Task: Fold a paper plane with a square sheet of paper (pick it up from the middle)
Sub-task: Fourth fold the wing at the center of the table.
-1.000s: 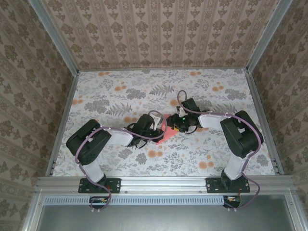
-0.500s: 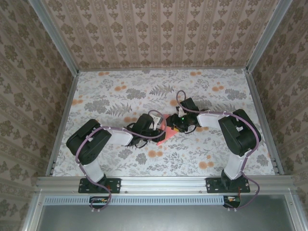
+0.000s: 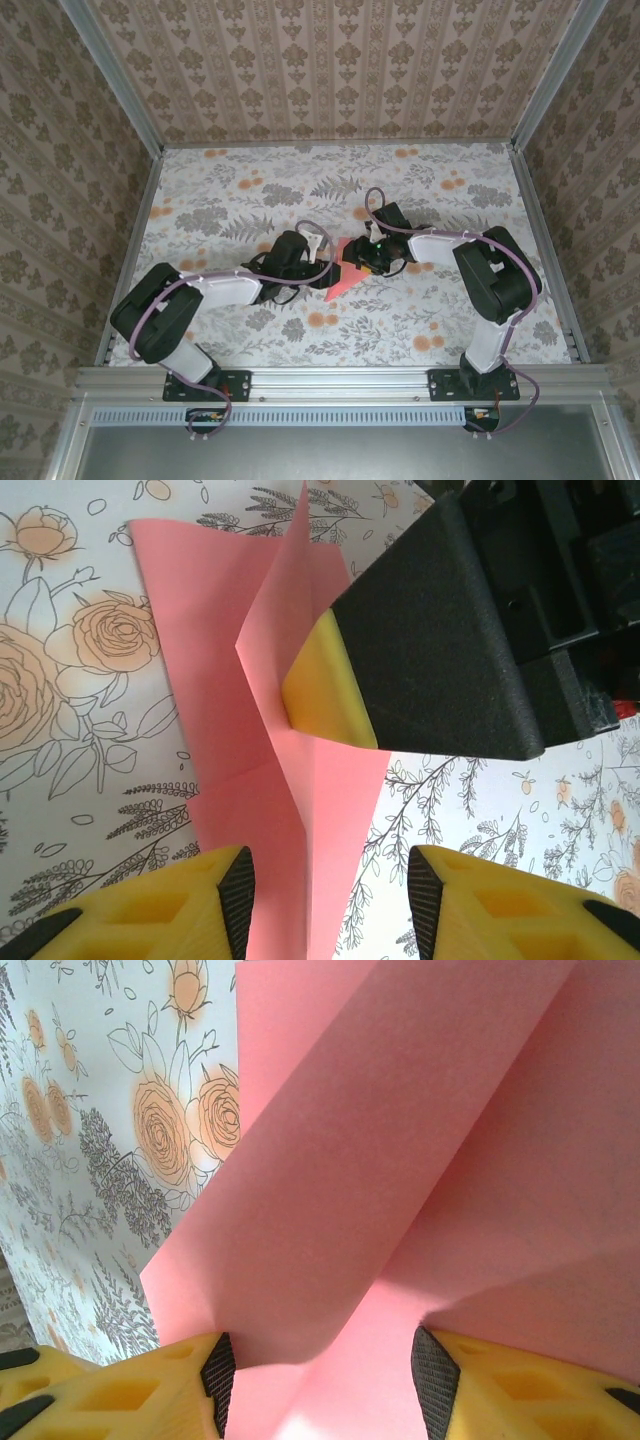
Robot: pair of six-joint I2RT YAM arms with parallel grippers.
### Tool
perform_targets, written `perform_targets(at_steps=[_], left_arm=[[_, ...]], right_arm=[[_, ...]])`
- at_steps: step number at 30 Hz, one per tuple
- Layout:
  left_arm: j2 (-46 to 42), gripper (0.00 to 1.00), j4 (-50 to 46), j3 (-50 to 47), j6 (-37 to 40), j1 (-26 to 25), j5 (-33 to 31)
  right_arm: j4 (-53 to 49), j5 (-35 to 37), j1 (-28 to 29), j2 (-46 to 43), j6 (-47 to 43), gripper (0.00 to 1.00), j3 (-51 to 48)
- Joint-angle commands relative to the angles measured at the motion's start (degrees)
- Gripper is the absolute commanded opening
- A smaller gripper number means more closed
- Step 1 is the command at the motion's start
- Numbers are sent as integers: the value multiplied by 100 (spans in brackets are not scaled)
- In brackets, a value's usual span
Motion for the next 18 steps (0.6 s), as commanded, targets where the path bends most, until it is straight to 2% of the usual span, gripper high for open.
perform_targets(at_steps=[1,8,13,18], left_arm=[[-128,46,-34,-105,-329,18,47],[124,34,39,122,-479,-13,325],[359,36,-270,277,-522,11,-33],[773,39,-81,518,-527,19,288]], right_arm=[[-522,413,14,301,-121,55,22],[-668,516,32,376,-121,56,76],[-656,498,45,393,-121,56,62],[-647,474,41,404,-122,56,64]])
